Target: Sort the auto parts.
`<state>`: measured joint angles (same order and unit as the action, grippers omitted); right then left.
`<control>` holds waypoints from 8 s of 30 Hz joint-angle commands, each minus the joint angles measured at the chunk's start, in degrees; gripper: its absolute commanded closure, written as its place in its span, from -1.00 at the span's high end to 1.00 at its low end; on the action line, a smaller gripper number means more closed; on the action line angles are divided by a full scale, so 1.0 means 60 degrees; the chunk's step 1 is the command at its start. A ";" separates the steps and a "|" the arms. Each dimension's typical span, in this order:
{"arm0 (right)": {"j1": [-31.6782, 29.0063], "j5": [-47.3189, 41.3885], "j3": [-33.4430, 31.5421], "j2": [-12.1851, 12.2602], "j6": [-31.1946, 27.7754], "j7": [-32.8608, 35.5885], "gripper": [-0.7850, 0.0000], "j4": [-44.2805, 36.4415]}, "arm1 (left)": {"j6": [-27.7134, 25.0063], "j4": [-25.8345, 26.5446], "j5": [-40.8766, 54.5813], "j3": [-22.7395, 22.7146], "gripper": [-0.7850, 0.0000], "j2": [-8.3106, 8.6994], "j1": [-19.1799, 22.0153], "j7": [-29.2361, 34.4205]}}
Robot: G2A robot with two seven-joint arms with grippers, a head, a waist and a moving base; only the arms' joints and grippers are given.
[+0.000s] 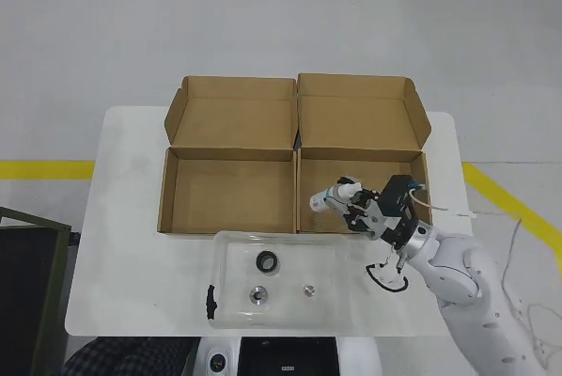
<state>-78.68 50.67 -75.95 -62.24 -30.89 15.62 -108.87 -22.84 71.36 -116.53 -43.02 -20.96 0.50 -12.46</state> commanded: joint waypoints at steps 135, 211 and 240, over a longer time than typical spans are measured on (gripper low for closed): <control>-0.1126 0.7116 0.3355 0.0169 -0.1999 0.4784 0.00 -0.2091 | 0.0000 0.0000 0.0000 0.0000 1.00 0.0000 0.0000 0.0000; -0.0702 -0.3134 -0.1356 0.0652 -0.1782 0.1215 -1.00 -0.1216 | 0.0000 0.0000 0.0000 0.0000 1.00 0.0000 0.0000 0.0000; 0.1027 0.1201 0.0419 0.0425 0.0715 0.1357 -1.00 0.0684 | 0.0000 0.0000 0.0000 0.0000 1.00 0.0000 0.0000 0.0000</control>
<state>-72.99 57.26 -73.77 -59.63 -27.11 23.59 -105.38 -22.84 71.36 -116.53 -43.02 -20.96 0.50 -12.46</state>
